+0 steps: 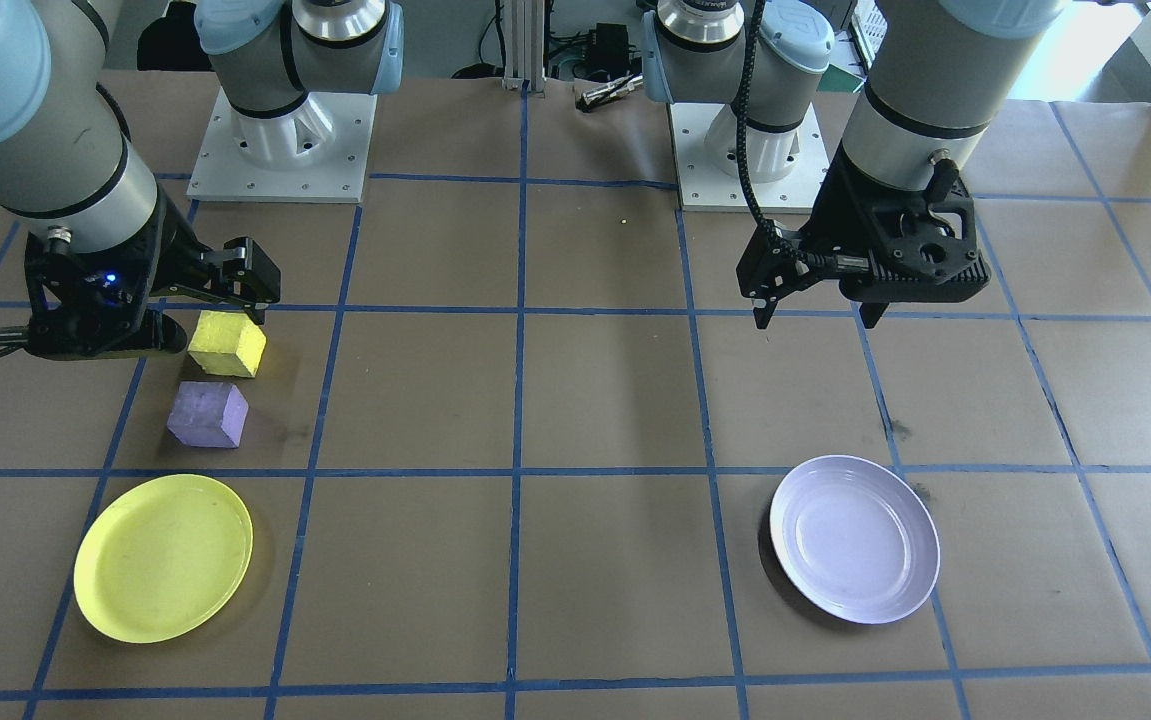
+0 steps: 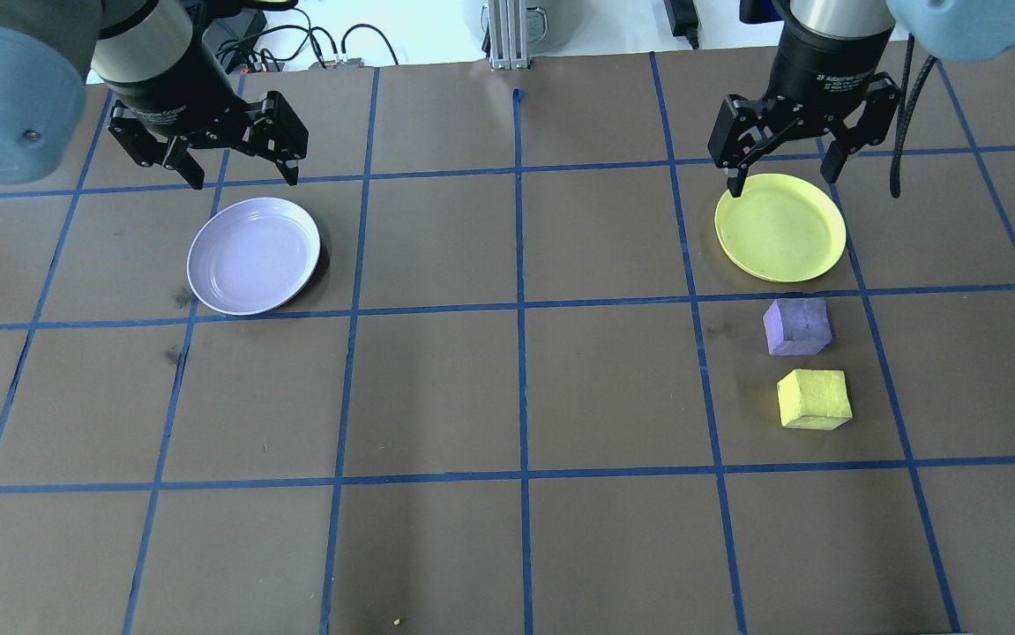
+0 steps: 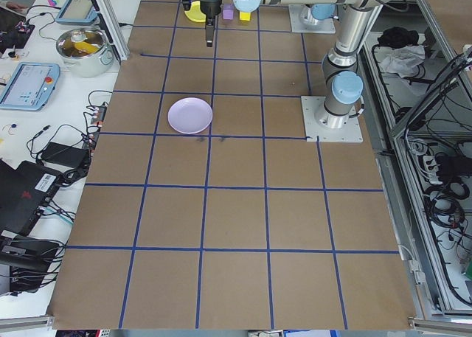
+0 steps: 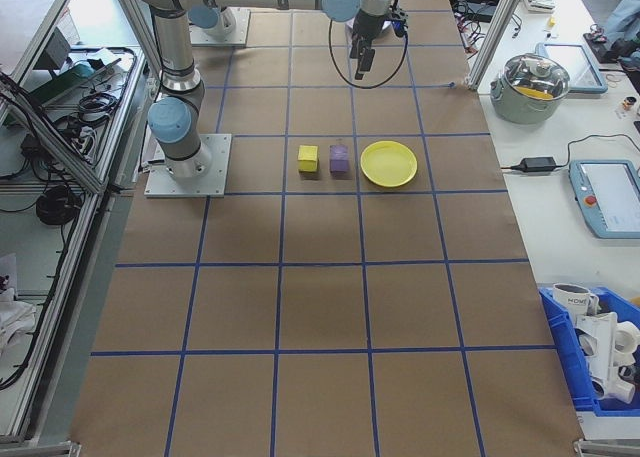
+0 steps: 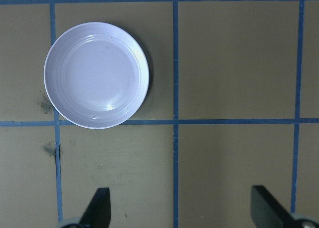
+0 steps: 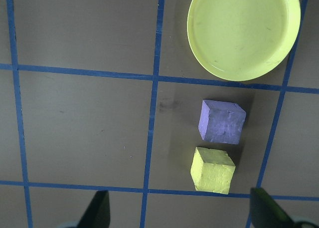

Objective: Sort blocks by color into plates

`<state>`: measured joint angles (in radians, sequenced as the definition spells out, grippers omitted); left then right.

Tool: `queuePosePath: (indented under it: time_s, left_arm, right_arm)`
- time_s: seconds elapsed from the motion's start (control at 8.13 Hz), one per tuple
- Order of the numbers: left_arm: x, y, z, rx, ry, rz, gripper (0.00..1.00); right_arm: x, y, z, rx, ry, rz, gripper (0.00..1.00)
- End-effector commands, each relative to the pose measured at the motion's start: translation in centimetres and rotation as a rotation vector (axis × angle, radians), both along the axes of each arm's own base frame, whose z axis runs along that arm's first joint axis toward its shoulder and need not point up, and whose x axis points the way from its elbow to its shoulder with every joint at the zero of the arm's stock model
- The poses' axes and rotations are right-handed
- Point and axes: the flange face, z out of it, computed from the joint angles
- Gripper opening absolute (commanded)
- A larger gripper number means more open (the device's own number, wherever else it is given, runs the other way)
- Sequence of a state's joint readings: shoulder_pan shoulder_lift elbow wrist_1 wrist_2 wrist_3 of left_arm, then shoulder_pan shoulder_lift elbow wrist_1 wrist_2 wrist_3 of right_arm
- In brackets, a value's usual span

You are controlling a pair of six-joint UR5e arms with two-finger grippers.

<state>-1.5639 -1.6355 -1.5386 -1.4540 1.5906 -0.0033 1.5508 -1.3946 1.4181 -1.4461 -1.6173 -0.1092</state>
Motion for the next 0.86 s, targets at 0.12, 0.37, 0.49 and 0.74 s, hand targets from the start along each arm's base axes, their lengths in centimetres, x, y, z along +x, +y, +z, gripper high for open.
queuePosePath:
  time_s: [0.12,0.37,0.49,0.74]
  left_arm:
    - [0.0,0.0,-0.1,0.000,0.000,-0.001,1.00]
    - [0.0,0.0,0.0,0.000,-0.002,-0.002,1.00]
    - [0.0,0.1,-0.3,0.003,-0.002,-0.002,1.00]
    - [0.1,0.0,-0.3,0.000,-0.002,-0.004,1.00]
  right_arm:
    - [-0.1,0.0,-0.2,0.004,0.003,0.006,1.00]
    - [-0.5,-0.1,-0.5,0.007,0.002,0.006,1.00]
    - [-1.0,-0.3,-1.1,0.020,0.006,-0.002,1.00]
    - [-5.0,0.2,-4.8,0.062,0.008,-0.062,1.00]
